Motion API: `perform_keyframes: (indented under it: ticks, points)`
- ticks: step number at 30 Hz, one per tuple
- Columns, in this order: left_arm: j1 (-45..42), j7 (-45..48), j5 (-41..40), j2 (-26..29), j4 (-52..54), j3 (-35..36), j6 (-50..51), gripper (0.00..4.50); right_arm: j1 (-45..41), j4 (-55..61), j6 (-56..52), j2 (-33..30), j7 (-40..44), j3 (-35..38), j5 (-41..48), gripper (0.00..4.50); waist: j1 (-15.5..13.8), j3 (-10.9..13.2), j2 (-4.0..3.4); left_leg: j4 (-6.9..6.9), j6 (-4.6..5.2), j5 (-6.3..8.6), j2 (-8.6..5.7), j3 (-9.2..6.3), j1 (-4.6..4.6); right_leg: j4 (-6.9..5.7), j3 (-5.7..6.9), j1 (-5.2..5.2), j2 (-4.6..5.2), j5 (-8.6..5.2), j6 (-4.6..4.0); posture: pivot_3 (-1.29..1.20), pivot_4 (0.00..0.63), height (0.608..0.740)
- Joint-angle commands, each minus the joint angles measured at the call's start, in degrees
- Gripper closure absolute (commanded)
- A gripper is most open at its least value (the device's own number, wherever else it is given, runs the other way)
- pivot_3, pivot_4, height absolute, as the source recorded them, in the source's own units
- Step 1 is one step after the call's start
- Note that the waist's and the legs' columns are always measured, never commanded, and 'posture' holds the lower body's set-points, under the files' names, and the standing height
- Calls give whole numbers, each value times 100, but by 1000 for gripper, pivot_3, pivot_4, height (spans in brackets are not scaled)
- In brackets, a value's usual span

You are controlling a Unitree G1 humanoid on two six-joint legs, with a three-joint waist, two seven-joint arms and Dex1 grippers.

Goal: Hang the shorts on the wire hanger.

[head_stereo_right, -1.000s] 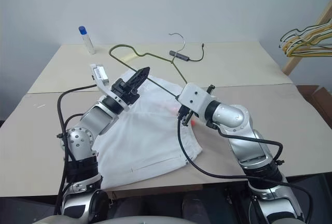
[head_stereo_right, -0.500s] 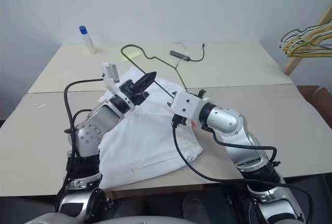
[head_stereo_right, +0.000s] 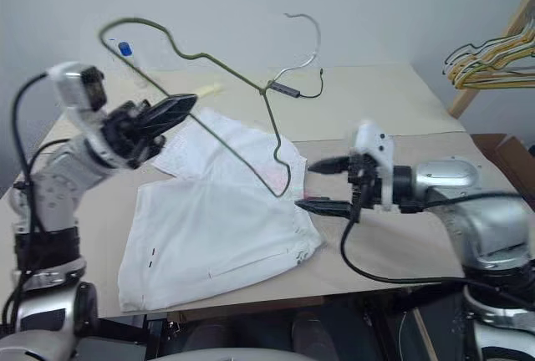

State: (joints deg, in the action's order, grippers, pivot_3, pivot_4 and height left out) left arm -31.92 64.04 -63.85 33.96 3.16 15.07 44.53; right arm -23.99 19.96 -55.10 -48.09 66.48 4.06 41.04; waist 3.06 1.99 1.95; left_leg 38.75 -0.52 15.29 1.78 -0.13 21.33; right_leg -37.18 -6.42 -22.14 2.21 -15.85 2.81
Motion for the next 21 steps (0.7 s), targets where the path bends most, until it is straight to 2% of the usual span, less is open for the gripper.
perform_keyframes:
  ticks: [1,5,9,14,21]
  points:
    - [-341,664,-105,168,-255,47,53,4500,-328,-364,-471,-3,296,84,638,213,20,0,1,0,0,0,3,-1,-1,0,1,1,-3,0,1,-21,0,740]
    - [-449,850,121,93,-285,-31,-160,4500,-520,-407,-557,210,142,-133,766,213,53,1,0,-1,0,0,11,-3,3,1,2,-1,-10,-4,8,-20,0,740]
    - [-449,779,135,-35,-255,-23,-159,4500,-652,-369,-708,853,-550,-269,796,213,85,2,0,2,0,0,11,-5,18,3,2,-9,-9,-1,6,-23,0,740]
    - [-337,760,202,-97,-135,-39,-171,4500,-590,-93,-788,1312,-1069,-427,851,213,83,3,-2,4,0,0,11,-7,32,1,2,-21,-8,1,6,-23,0,740]
    - [-385,739,238,-126,-161,-16,-194,4500,-596,-16,-828,1317,-1138,-475,967,213,74,4,-3,9,0,0,9,-9,37,2,7,-21,-4,3,9,-18,0,740]
